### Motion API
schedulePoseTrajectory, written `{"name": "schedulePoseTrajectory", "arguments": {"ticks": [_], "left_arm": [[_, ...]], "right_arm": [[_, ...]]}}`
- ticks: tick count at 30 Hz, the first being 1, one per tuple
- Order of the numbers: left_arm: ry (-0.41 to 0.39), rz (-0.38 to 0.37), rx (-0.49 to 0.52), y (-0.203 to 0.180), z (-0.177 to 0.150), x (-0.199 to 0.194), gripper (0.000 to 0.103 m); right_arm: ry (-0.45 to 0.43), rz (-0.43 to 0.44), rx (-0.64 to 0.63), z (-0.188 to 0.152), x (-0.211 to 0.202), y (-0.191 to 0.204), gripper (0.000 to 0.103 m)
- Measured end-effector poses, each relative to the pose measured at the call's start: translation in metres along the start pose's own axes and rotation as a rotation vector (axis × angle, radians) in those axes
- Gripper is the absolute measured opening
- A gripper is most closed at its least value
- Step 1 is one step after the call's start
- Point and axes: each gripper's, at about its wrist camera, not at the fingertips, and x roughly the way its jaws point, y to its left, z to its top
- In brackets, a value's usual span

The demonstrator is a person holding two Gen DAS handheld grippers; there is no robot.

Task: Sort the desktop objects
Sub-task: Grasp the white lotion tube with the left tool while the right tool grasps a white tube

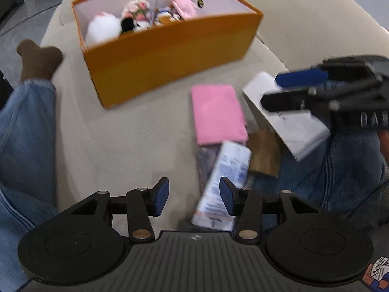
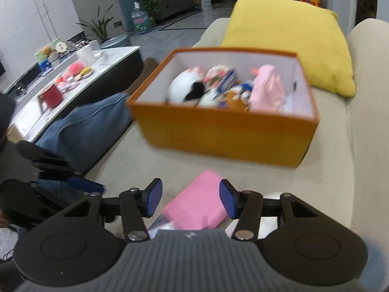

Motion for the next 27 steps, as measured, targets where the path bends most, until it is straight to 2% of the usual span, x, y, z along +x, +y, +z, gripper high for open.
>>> {"name": "schedulePoseTrajectory", "arguments": {"ticks": [2,3,7,9,13,16,19,20,23,27], "left_arm": [[-0.007,-0.001,0.016,-0.008,-0.010,0.006,0.055],[-0.013,0.000,0.028,-0.013,-0.013,0.010,0.056],[-0.055,0.015,0.051,-0.026,-0.021,0.024,0.061],[-0.048,0.022,0.052,-0.032,-0.022,0.033,0.061],[-0.046,0.063,0.081,-0.045,-0.024,0.045,0.062],[-0.049,0.096,0.089,-0.050,-0.025,0.050,0.064],[-0.046,0.097,0.079,-0.049,-0.024,0.050,0.067],[-0.039,0.091,0.069,-0.048,-0.023,0.052,0.067],[-0.028,0.086,0.048,-0.047,-0.021,0.055,0.069],[-0.019,0.107,0.069,-0.054,-0.021,0.058,0.069]], "right_arm": [[0.016,0.010,-0.002,-0.015,0.000,0.010,0.045],[0.018,0.008,0.002,-0.021,-0.001,0.012,0.044],[0.007,-0.038,0.024,-0.039,-0.001,0.013,0.045],[0.010,-0.057,0.046,-0.044,0.001,0.009,0.045],[-0.017,-0.121,-0.002,-0.055,-0.005,0.011,0.044],[-0.043,-0.147,-0.022,-0.055,-0.012,0.011,0.045],[-0.056,-0.156,0.032,-0.048,-0.024,-0.005,0.049],[-0.045,-0.157,0.074,-0.043,-0.025,-0.015,0.054],[0.050,-0.169,0.157,-0.026,-0.014,-0.045,0.056],[0.164,-0.166,0.152,-0.012,0.005,-0.057,0.056]]}}
